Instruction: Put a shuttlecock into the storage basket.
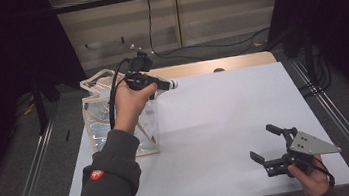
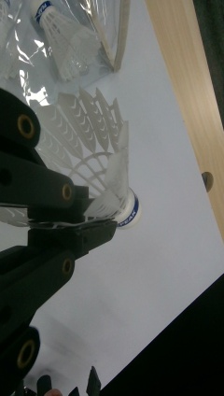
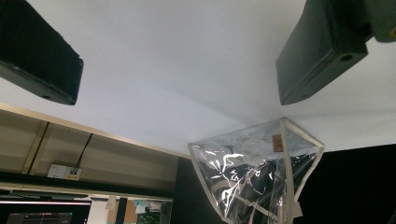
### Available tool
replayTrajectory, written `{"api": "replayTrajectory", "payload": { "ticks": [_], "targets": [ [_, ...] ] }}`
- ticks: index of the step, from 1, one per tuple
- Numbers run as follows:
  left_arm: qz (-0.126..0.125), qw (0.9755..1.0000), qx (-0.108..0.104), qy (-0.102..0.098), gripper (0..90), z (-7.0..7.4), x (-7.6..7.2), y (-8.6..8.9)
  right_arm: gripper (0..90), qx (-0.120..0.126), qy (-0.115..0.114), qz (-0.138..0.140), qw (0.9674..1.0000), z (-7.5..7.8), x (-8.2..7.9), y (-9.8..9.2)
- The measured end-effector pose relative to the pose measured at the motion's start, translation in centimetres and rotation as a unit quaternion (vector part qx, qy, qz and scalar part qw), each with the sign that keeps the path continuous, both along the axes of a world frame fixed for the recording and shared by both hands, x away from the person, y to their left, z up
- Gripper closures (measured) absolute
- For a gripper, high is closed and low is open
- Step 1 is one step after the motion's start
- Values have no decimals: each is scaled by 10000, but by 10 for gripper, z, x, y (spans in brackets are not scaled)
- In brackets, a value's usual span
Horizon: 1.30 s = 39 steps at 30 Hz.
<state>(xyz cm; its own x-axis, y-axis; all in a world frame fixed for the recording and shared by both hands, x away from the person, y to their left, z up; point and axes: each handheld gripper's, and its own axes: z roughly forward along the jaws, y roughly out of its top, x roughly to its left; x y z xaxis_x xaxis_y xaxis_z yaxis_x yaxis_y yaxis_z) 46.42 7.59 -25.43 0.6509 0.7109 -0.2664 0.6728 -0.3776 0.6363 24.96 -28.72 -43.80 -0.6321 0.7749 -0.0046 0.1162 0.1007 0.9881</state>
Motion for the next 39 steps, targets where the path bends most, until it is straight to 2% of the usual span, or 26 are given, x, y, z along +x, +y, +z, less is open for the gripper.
{"api": "replayTrajectory", "payload": {
  "ticks": [16, 39],
  "targets": [
    [116, 9999, 60, -56, 884, 19, -1, 12, 3, -4, -3, -2, 10000, 0, 0, 0],
    [272, 9996, 78, -61, 885, 31, -2, 28, 3, 13, -1, -1, 10000, 0, 0, 1]
  ]
}}
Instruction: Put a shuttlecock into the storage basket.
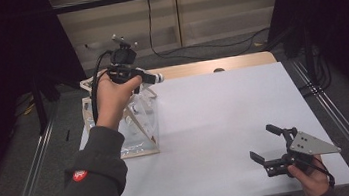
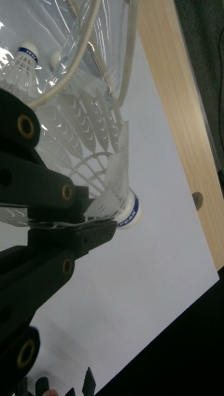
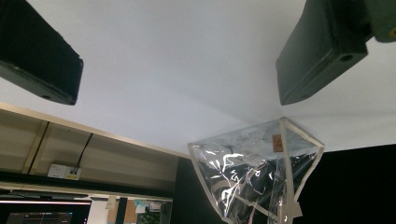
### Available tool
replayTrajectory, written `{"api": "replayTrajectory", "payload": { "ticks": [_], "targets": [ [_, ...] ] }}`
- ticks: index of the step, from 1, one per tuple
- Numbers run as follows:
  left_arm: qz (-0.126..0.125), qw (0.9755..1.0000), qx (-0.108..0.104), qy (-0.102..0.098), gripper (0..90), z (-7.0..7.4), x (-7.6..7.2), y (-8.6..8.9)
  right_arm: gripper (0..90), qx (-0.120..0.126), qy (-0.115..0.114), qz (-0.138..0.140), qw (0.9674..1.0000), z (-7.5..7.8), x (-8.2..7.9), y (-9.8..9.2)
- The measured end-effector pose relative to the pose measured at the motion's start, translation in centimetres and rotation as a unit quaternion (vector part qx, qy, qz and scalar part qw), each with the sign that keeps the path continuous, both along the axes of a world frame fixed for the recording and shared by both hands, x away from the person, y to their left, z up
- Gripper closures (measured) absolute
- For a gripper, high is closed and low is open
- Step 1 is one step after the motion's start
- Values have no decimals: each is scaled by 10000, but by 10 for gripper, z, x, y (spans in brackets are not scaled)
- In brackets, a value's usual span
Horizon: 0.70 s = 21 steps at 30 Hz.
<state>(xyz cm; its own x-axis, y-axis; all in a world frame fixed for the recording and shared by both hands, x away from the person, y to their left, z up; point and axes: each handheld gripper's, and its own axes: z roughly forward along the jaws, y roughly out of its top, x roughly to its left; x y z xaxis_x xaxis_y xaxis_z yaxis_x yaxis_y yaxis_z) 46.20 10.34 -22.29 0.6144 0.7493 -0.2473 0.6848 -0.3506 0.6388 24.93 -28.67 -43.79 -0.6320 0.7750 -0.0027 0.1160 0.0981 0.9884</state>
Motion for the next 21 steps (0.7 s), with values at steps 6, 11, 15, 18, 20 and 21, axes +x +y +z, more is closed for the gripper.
{"api": "replayTrajectory", "payload": {
  "ticks": [6, 11, 15, 18, 20, 21],
  "targets": [
    [58, 10000, 12, -6, 885, 4, -1, 5, 3, -8, 2, -10, 10000, 0, 0, 0],
    [78, 10000, -9, 8, 885, 5, 0, 9, 3, -2, 9, 9, 10000, 0, 0, 0],
    [107, 9999, 27, 8, 885, 5, 0, 12, 3, 1, 10, 8, 10000, 0, 0, 0],
    [115, 9999, 33, 12, 885, 5, 0, 14, 3, 3, 8, -1, 10000, 0, 0, 0],
    [126, 9999, 28, 11, 885, 5, 0, 16, 3, 8, 22, 9, 10000, 0, 0, 0],
    [139, 9999, 28, 9, 885, 6, 0, 16, 3, 11, 11, 2, 10000, 0, 0, 0]
  ]
}}
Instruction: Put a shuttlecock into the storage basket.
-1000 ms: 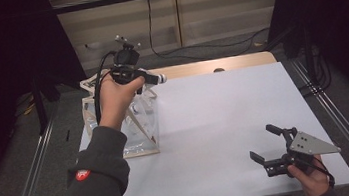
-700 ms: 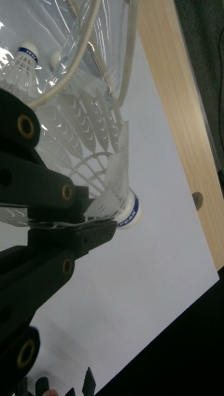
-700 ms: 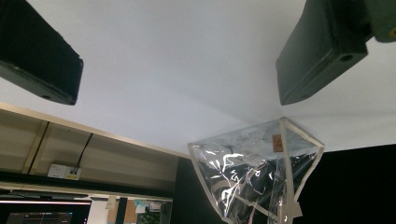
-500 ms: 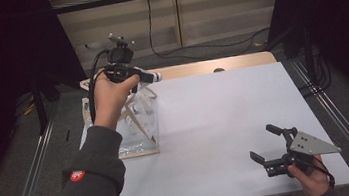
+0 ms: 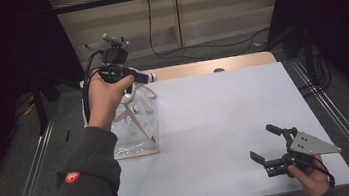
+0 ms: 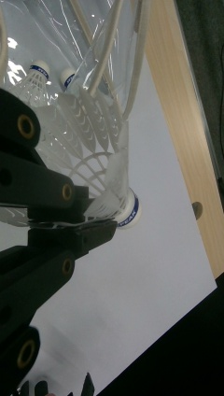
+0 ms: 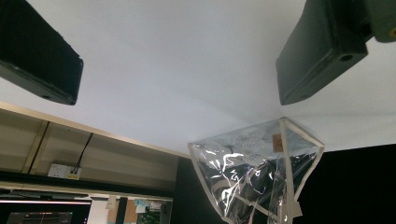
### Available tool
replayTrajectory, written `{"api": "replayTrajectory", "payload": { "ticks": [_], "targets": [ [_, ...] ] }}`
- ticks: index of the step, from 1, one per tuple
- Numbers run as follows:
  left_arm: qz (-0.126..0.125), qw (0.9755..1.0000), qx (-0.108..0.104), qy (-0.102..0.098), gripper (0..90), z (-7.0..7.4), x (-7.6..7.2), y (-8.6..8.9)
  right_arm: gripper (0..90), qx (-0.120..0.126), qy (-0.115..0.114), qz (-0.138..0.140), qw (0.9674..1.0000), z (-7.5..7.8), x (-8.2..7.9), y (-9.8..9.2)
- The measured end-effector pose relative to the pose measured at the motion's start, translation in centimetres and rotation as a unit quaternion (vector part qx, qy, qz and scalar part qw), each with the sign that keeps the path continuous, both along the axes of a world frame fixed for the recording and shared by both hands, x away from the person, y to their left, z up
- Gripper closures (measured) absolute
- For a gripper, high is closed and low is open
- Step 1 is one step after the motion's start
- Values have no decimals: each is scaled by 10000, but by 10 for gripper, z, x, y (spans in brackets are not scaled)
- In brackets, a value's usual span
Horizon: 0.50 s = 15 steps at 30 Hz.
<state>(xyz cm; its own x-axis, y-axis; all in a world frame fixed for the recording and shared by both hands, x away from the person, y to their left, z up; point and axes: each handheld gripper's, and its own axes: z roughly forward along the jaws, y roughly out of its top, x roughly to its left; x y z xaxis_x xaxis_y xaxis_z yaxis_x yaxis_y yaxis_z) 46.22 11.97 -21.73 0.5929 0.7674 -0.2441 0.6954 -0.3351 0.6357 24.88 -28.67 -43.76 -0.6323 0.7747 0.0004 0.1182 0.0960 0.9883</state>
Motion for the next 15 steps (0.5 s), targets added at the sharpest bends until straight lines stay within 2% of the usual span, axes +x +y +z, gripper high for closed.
{"api": "replayTrajectory", "payload": {
  "ticks": [15],
  "targets": [
    [102, 9999, 17, -29, 885, 5, 0, 10, 3, -2, 10, -1, 10000, 0, 0, 0]
  ]
}}
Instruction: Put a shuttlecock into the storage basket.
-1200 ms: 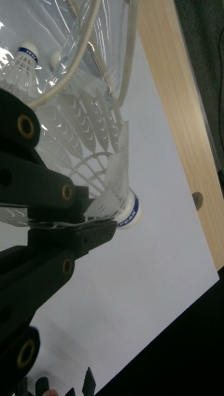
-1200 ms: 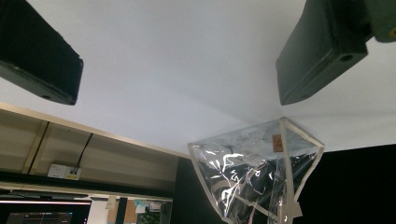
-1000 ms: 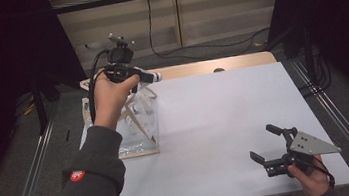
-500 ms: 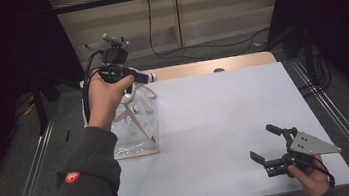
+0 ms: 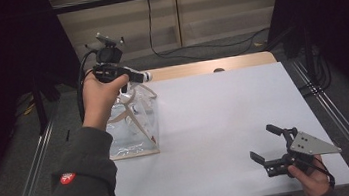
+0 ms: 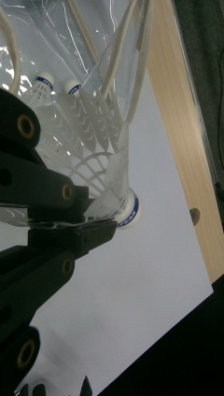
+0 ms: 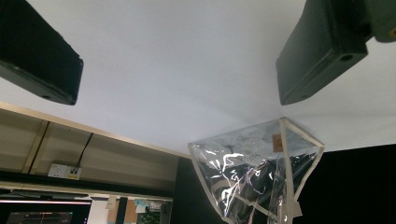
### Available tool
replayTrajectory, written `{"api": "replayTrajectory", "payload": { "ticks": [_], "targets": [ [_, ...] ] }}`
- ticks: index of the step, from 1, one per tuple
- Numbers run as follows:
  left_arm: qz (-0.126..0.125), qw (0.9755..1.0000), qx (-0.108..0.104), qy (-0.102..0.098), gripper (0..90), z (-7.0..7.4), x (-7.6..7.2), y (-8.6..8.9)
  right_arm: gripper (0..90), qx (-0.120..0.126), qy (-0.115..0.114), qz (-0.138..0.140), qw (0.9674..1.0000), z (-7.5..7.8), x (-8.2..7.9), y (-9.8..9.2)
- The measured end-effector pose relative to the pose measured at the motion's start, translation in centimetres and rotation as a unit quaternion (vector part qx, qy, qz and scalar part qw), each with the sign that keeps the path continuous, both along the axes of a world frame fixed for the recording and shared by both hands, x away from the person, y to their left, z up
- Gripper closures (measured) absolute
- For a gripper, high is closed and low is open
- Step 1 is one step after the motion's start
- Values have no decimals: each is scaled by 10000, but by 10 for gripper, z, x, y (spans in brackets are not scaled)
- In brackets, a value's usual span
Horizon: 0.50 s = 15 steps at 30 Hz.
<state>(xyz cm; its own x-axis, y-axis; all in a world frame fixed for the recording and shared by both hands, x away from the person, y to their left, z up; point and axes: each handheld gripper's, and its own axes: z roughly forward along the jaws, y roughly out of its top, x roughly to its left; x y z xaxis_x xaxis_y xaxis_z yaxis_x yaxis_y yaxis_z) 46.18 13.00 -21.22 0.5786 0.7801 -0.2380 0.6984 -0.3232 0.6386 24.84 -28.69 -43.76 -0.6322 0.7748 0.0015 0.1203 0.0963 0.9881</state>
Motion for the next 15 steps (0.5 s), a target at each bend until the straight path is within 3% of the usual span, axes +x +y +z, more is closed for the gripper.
{"api": "replayTrajectory", "payload": {
  "ticks": [15],
  "targets": [
    [84, 9999, 61, 7, 886, 3, 3, 11, 3, -19, -3, -5, 10000, 0, 0, 0]
  ]
}}
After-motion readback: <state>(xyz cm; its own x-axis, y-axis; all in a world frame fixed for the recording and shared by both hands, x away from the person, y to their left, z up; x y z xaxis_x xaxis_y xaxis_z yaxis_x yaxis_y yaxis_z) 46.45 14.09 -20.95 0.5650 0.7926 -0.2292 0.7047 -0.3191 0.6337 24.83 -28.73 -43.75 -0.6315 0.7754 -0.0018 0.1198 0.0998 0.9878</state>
